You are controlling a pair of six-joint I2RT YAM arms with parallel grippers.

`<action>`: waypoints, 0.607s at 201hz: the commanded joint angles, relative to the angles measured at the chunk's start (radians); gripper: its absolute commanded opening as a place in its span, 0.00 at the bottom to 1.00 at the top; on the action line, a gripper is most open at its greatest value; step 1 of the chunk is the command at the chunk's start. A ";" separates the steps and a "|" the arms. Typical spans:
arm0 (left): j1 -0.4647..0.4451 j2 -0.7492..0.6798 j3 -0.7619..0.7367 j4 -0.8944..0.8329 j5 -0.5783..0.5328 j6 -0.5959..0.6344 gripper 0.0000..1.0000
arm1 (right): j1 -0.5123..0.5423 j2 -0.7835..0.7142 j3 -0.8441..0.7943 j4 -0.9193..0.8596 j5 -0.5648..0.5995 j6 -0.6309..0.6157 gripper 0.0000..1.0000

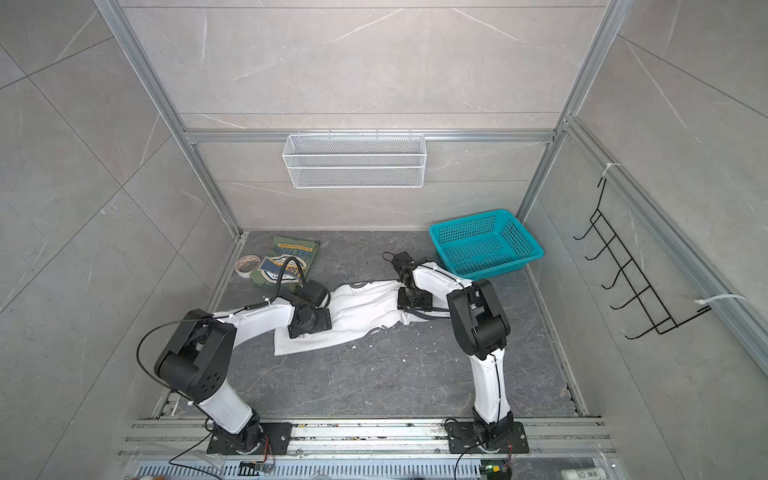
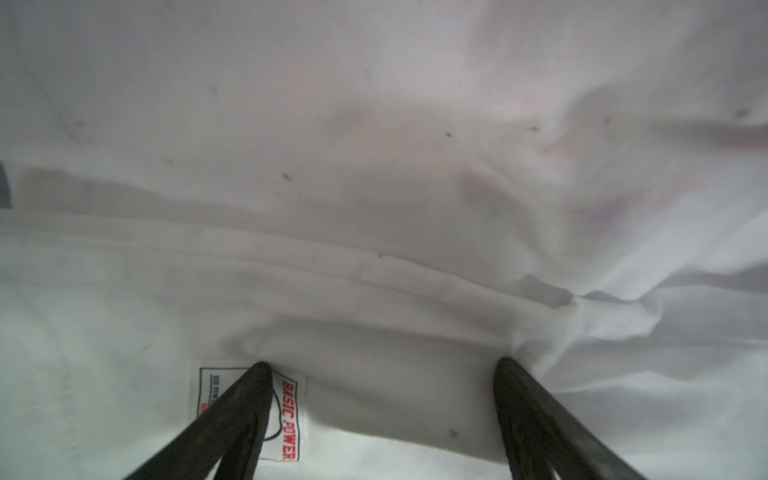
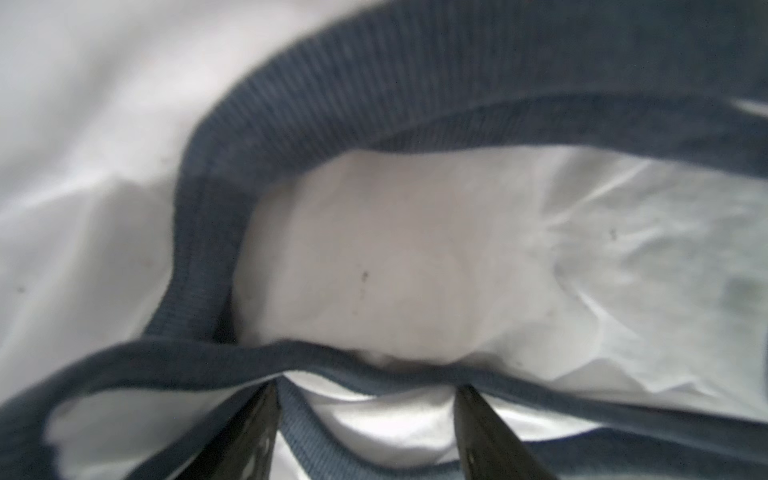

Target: Fold and stack the tank tops

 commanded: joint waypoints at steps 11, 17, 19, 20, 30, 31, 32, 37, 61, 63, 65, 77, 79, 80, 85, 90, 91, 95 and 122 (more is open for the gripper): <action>-0.146 -0.092 -0.176 -0.171 0.037 -0.171 0.86 | 0.060 0.112 0.103 -0.065 0.045 -0.093 0.68; -0.182 -0.112 -0.196 -0.173 0.047 -0.199 0.86 | 0.070 0.132 0.132 -0.076 0.049 -0.105 0.68; -0.192 -0.116 -0.201 -0.175 0.048 -0.210 0.86 | 0.074 0.138 0.140 -0.079 0.049 -0.109 0.68; -0.199 -0.119 -0.203 -0.177 0.048 -0.215 0.86 | 0.075 0.142 0.145 -0.081 0.049 -0.110 0.68; -0.257 -0.141 -0.222 -0.197 0.051 -0.266 0.86 | 0.087 0.168 0.183 -0.090 0.043 -0.124 0.68; -0.262 -0.143 -0.225 -0.198 0.051 -0.273 0.86 | 0.087 0.172 0.187 -0.091 0.043 -0.125 0.68; -0.269 -0.145 -0.228 -0.199 0.051 -0.278 0.86 | 0.088 0.175 0.191 -0.092 0.043 -0.126 0.68; -0.300 -0.156 -0.236 -0.202 0.055 -0.301 0.86 | 0.091 0.191 0.214 -0.096 0.037 -0.131 0.68; -0.451 -0.182 -0.239 -0.207 0.082 -0.409 0.86 | 0.097 0.265 0.344 -0.138 0.041 -0.158 0.68; -0.464 -0.182 -0.236 -0.210 0.083 -0.417 0.86 | 0.097 0.272 0.356 -0.143 0.042 -0.161 0.68; -0.478 -0.182 -0.233 -0.213 0.082 -0.426 0.86 | 0.098 0.279 0.369 -0.148 0.044 -0.164 0.68; -0.540 -0.179 -0.207 -0.229 0.083 -0.470 0.86 | 0.097 0.317 0.450 -0.179 0.057 -0.181 0.68; -0.552 -0.179 -0.204 -0.229 0.083 -0.476 0.86 | 0.097 0.324 0.466 -0.184 0.059 -0.185 0.68; -0.556 -0.178 -0.201 -0.230 0.084 -0.482 0.86 | 0.097 0.327 0.473 -0.187 0.061 -0.187 0.68; -0.582 -0.175 -0.190 -0.231 0.088 -0.499 0.86 | 0.098 0.343 0.506 -0.200 0.066 -0.194 0.68; -0.607 -0.173 -0.179 -0.230 0.089 -0.516 0.86 | 0.097 0.357 0.540 -0.209 0.069 -0.201 0.68; -0.611 -0.172 -0.177 -0.230 0.089 -0.519 0.86 | 0.097 0.360 0.549 -0.212 0.070 -0.202 0.68; -0.628 -0.169 -0.167 -0.230 0.090 -0.534 0.86 | 0.097 0.374 0.575 -0.226 0.076 -0.204 0.68; -0.698 -0.162 -0.100 -0.202 0.088 -0.573 0.86 | 0.093 0.459 0.766 -0.290 0.126 -0.229 0.68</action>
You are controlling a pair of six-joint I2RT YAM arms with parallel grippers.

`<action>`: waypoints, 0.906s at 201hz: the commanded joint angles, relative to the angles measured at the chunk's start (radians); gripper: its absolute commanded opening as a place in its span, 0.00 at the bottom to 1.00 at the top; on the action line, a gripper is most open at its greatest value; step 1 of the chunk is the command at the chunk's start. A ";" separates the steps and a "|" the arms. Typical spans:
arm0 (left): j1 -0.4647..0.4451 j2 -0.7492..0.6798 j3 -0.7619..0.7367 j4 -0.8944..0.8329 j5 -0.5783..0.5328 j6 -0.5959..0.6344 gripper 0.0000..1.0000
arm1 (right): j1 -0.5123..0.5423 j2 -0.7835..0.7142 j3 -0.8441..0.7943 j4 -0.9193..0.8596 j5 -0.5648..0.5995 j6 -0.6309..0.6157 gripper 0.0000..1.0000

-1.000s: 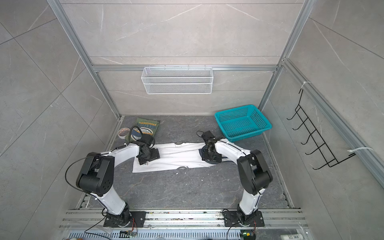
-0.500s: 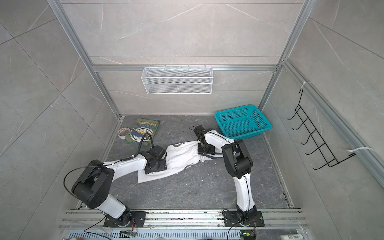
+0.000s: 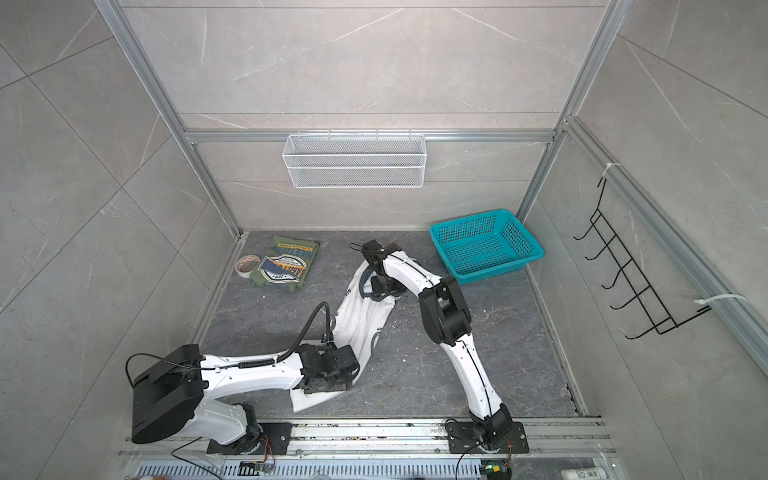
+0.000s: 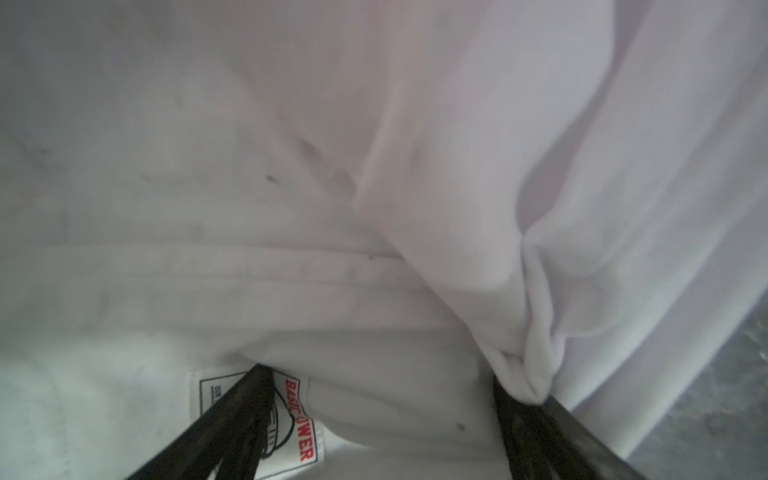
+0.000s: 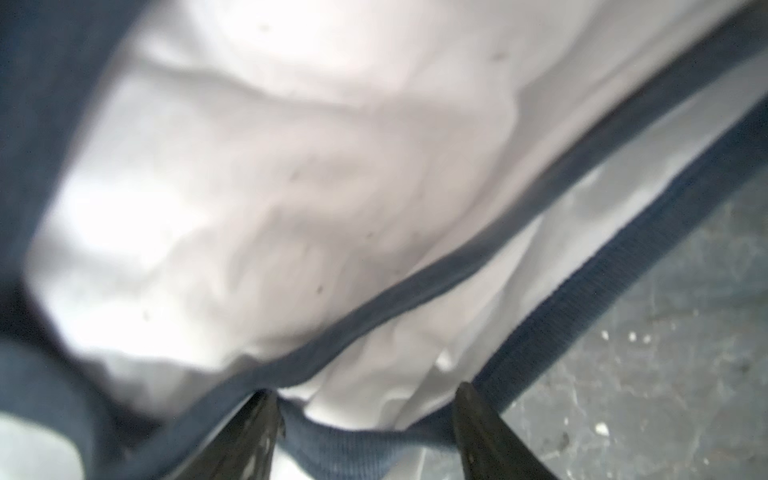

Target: Fold and stack the tank tops

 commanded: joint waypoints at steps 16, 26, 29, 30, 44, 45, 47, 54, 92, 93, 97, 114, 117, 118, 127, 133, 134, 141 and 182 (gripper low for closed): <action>-0.081 -0.005 0.084 -0.051 0.069 -0.089 0.87 | -0.027 0.187 0.302 -0.136 0.087 -0.049 0.68; -0.088 -0.035 0.105 -0.061 0.043 -0.089 0.87 | -0.041 0.250 0.440 -0.193 0.098 -0.047 0.68; -0.089 -0.042 0.109 -0.068 0.039 -0.089 0.87 | -0.046 0.268 0.481 -0.210 0.103 -0.048 0.68; -0.089 -0.046 0.111 -0.069 0.037 -0.089 0.87 | -0.047 0.273 0.492 -0.214 0.105 -0.048 0.68; -0.090 -0.117 0.131 -0.107 -0.012 -0.084 0.88 | -0.070 0.346 0.666 -0.285 0.115 -0.055 0.68; -0.089 -0.121 0.133 -0.111 -0.017 -0.085 0.88 | -0.070 0.349 0.677 -0.291 0.114 -0.056 0.68; -0.089 -0.134 0.136 -0.117 -0.024 -0.083 0.88 | -0.073 0.356 0.697 -0.300 0.113 -0.056 0.68; -0.088 -0.174 0.146 -0.148 -0.049 -0.076 0.88 | -0.082 0.373 0.765 -0.336 0.108 -0.058 0.69; -0.034 -0.368 0.166 -0.342 -0.196 -0.013 0.92 | -0.061 0.246 0.758 -0.443 0.143 -0.065 0.71; -0.028 -0.371 0.164 -0.344 -0.194 -0.010 0.92 | -0.059 0.241 0.750 -0.444 0.145 -0.065 0.71; -0.005 -0.388 0.150 -0.347 -0.184 0.007 0.92 | -0.053 0.215 0.721 -0.442 0.151 -0.063 0.71; 0.113 -0.434 0.073 -0.253 -0.079 0.124 0.92 | -0.016 0.068 0.529 -0.383 0.155 -0.056 0.72; 0.137 -0.436 0.057 -0.228 -0.049 0.145 0.92 | -0.011 0.039 0.484 -0.360 0.152 -0.056 0.72; 0.144 -0.436 0.052 -0.221 -0.040 0.150 0.92 | -0.008 0.028 0.469 -0.350 0.151 -0.056 0.72; 0.200 -0.426 0.016 -0.160 0.034 0.192 0.91 | 0.006 -0.061 0.320 -0.280 0.126 -0.047 0.73; 0.217 -0.409 -0.002 -0.128 0.066 0.214 0.91 | 0.010 -0.109 0.244 -0.243 0.105 -0.038 0.73; 0.219 -0.406 -0.002 -0.124 0.070 0.217 0.91 | 0.011 -0.117 0.231 -0.237 0.101 -0.037 0.73; 0.223 -0.376 -0.005 -0.114 0.077 0.227 0.91 | 0.014 -0.185 0.128 -0.186 0.065 -0.021 0.73; 0.224 -0.223 -0.038 -0.076 0.096 0.249 0.89 | 0.061 -0.500 -0.486 0.162 -0.183 0.077 0.71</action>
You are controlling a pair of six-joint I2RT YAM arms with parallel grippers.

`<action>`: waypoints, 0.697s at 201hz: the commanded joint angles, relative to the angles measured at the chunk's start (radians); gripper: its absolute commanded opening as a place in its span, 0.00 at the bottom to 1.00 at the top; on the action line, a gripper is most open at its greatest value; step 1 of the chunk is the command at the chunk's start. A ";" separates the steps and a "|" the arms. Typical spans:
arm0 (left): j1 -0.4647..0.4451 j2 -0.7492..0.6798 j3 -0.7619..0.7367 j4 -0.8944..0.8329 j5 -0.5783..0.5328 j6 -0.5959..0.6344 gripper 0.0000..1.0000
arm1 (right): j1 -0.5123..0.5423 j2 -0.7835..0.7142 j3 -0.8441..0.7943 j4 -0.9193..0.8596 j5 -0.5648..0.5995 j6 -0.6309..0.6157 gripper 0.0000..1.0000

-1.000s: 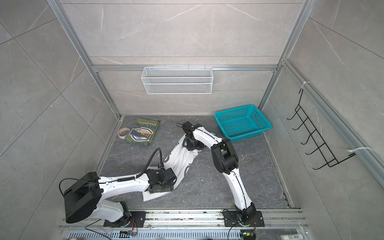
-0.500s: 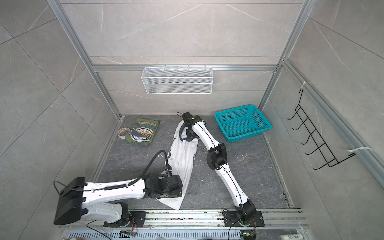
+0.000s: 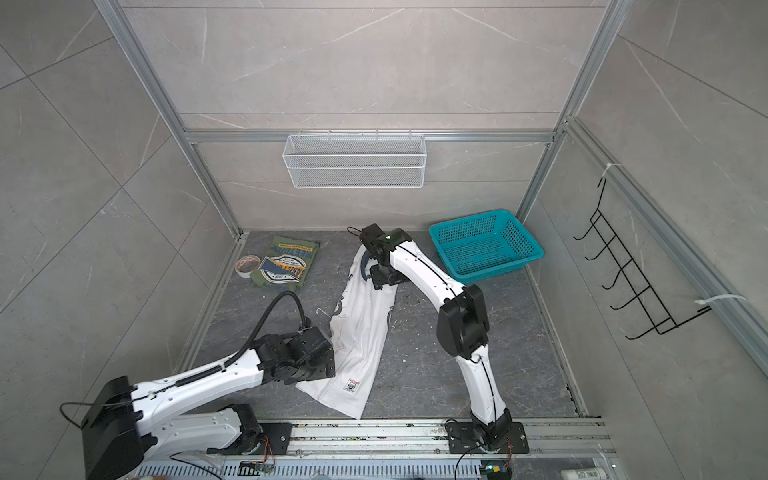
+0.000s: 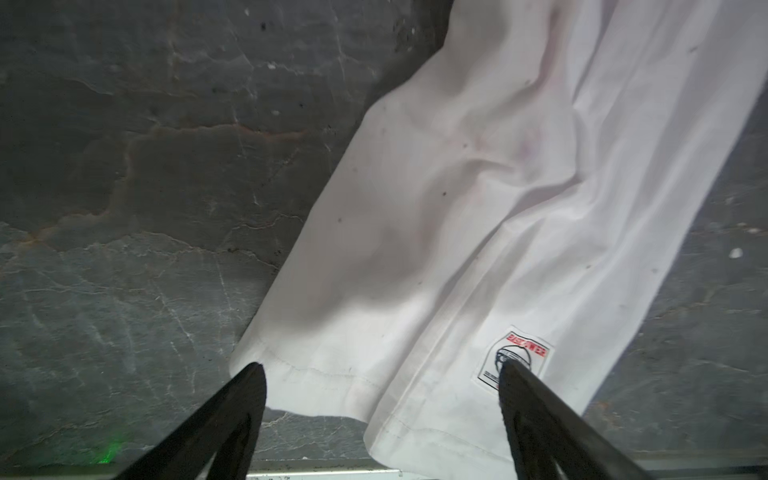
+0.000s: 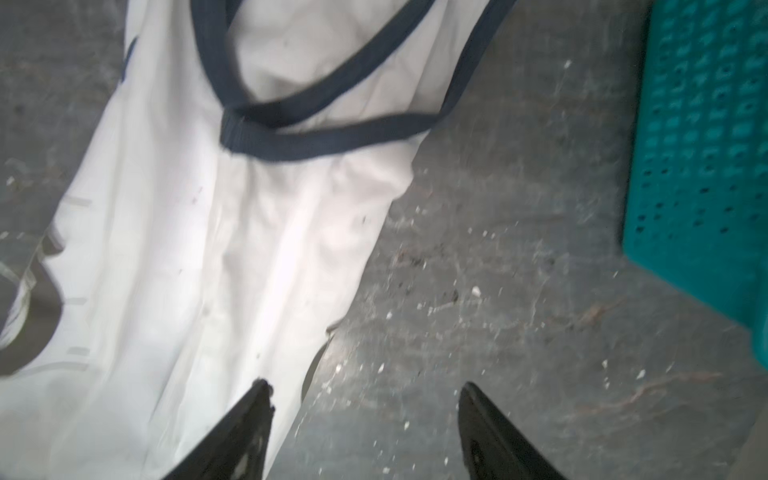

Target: Fold and stack the tank tops

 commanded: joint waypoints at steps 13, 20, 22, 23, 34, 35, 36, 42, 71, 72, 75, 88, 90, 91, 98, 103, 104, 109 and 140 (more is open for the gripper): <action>0.003 0.071 -0.040 0.100 0.076 0.071 0.88 | 0.031 -0.159 -0.393 0.340 -0.232 0.121 0.70; 0.002 0.093 -0.043 0.114 0.094 0.073 0.87 | 0.043 -0.170 -0.450 0.384 -0.264 0.141 0.70; 0.002 0.100 -0.044 0.117 0.096 0.073 0.87 | 0.045 -0.172 -0.464 0.396 -0.272 0.146 0.70; 0.002 0.104 -0.044 0.118 0.099 0.074 0.87 | 0.046 -0.173 -0.469 0.402 -0.277 0.149 0.70; -0.008 0.143 -0.047 0.140 0.132 0.065 0.86 | 0.056 -0.171 -0.527 0.459 -0.309 0.166 0.69; -0.009 0.146 -0.047 0.142 0.135 0.064 0.86 | 0.057 -0.170 -0.530 0.463 -0.311 0.167 0.69; -0.011 0.149 -0.047 0.144 0.138 0.063 0.85 | 0.058 -0.169 -0.534 0.466 -0.313 0.169 0.69; -0.025 0.166 -0.048 0.153 0.148 0.052 0.85 | 0.061 -0.158 -0.545 0.479 -0.318 0.174 0.68; -0.132 0.230 -0.034 0.172 0.173 -0.026 0.85 | 0.055 -0.064 -0.494 0.447 -0.229 0.156 0.65; -0.135 0.232 -0.033 0.173 0.174 -0.029 0.85 | 0.055 -0.060 -0.489 0.444 -0.225 0.154 0.65; -0.150 0.239 -0.031 0.176 0.176 -0.038 0.85 | 0.054 -0.048 -0.477 0.432 -0.215 0.150 0.65; -0.199 0.266 -0.016 0.189 0.181 -0.078 0.85 | 0.043 0.005 -0.419 0.390 -0.169 0.130 0.63; -0.209 0.270 -0.014 0.194 0.183 -0.084 0.85 | 0.040 0.014 -0.411 0.386 -0.165 0.128 0.63; -0.213 0.272 -0.013 0.196 0.183 -0.087 0.85 | 0.038 0.016 -0.409 0.385 -0.164 0.126 0.63; -0.241 0.285 -0.008 0.220 0.191 -0.107 0.85 | 0.026 0.036 -0.391 0.379 -0.162 0.119 0.62; -0.260 0.297 -0.002 0.236 0.198 -0.118 0.85 | 0.013 0.049 -0.380 0.374 -0.163 0.115 0.61; -0.263 0.299 0.000 0.241 0.199 -0.121 0.85 | 0.011 0.051 -0.379 0.374 -0.164 0.114 0.61; -0.281 0.310 0.009 0.260 0.203 -0.129 0.85 | -0.001 0.060 -0.369 0.369 -0.163 0.109 0.60; -0.368 0.388 0.121 0.378 0.230 -0.087 0.86 | -0.064 0.046 -0.361 0.354 -0.136 0.080 0.62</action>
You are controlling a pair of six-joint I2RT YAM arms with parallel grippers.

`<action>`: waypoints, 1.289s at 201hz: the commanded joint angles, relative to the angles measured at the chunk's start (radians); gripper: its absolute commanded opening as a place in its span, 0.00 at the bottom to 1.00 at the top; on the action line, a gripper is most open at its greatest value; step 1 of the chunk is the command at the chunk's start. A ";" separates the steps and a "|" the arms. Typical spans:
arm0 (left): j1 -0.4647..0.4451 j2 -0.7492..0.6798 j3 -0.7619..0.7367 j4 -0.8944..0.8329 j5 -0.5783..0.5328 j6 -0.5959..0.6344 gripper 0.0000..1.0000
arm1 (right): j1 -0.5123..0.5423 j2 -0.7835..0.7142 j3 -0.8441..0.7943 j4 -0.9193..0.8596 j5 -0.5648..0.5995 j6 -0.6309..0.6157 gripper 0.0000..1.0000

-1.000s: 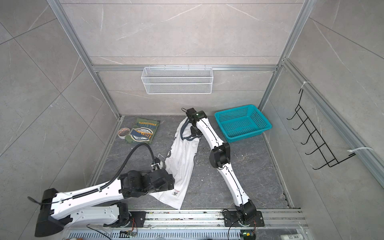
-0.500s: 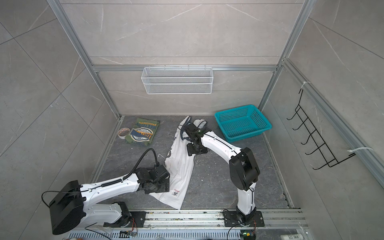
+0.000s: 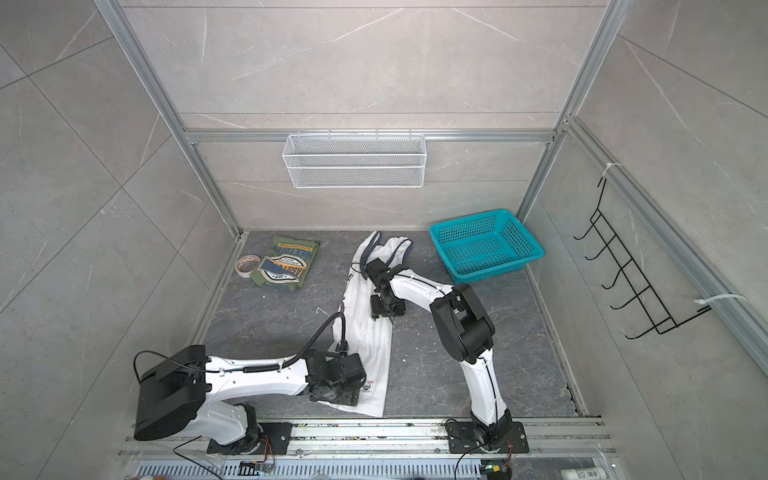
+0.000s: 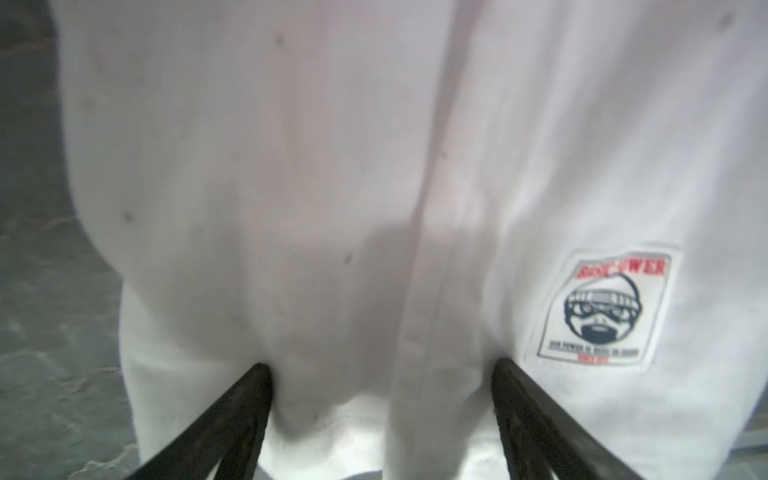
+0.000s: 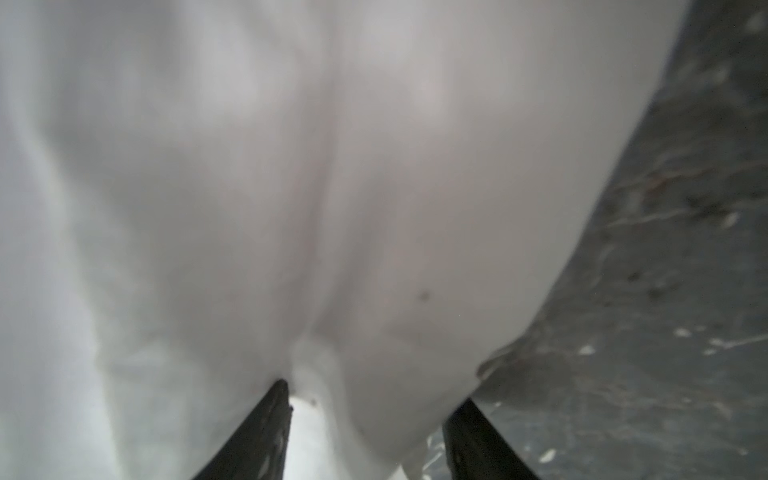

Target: Fold and stack the tank tops

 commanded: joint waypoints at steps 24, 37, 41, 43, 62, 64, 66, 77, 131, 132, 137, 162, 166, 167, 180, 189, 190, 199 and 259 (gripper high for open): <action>-0.080 0.060 0.144 0.126 0.075 0.031 0.89 | -0.081 -0.109 -0.057 -0.019 0.050 -0.044 0.66; -0.079 -0.010 0.134 0.094 0.021 0.029 0.91 | -0.083 -0.198 -0.117 -0.015 0.048 -0.038 0.67; -0.077 -0.034 0.130 0.082 0.003 0.027 0.91 | -0.084 -0.228 -0.138 -0.013 0.042 -0.031 0.67; -0.076 -0.047 0.127 0.076 -0.006 0.027 0.91 | -0.082 -0.244 -0.154 -0.012 0.036 -0.029 0.67; -0.060 -0.162 0.093 0.008 -0.087 0.003 0.92 | -0.071 -0.407 -0.313 0.035 -0.029 0.022 0.67; -0.058 -0.173 0.086 0.002 -0.093 -0.002 0.92 | -0.069 -0.425 -0.331 0.039 -0.032 0.029 0.67; -0.054 -0.184 0.080 -0.003 -0.096 -0.007 0.92 | -0.067 -0.440 -0.347 0.041 -0.037 0.036 0.67; -0.019 -0.238 0.035 -0.007 -0.080 -0.028 0.92 | -0.052 -0.529 -0.439 0.040 -0.048 0.069 0.66; 0.051 -0.337 -0.152 0.105 0.033 -0.112 0.84 | -0.022 -0.934 -0.865 0.052 -0.249 0.244 0.56; 0.051 -0.337 -0.154 0.108 0.036 -0.113 0.83 | -0.021 -0.934 -0.873 0.051 -0.252 0.252 0.56; 0.052 -0.334 -0.163 0.128 0.046 -0.118 0.83 | -0.018 -0.962 -0.905 0.053 -0.268 0.269 0.55; 0.053 -0.299 -0.190 0.206 0.085 -0.141 0.80 | 0.004 -1.060 -1.039 0.101 -0.352 0.353 0.53; 0.054 -0.290 -0.190 0.212 0.091 -0.141 0.79 | 0.009 -1.068 -1.059 0.115 -0.366 0.367 0.53; 0.054 -0.288 -0.191 0.214 0.093 -0.141 0.78 | 0.010 -1.069 -1.063 0.118 -0.370 0.372 0.52; 0.053 -0.259 -0.192 0.231 0.110 -0.148 0.76 | 0.031 -1.091 -1.120 0.157 -0.407 0.407 0.51; 0.054 -0.244 -0.197 0.243 0.123 -0.159 0.74 | 0.045 -1.105 -1.145 0.166 -0.411 0.429 0.51; 0.054 -0.242 -0.198 0.245 0.126 -0.161 0.74 | 0.047 -1.107 -1.147 0.167 -0.410 0.432 0.51; 0.053 -0.230 -0.205 0.256 0.138 -0.171 0.73 | 0.059 -1.119 -1.170 0.176 -0.412 0.452 0.51; 0.053 -0.158 -0.216 0.280 0.210 -0.188 0.61 | 0.128 -1.109 -1.274 0.310 -0.431 0.553 0.42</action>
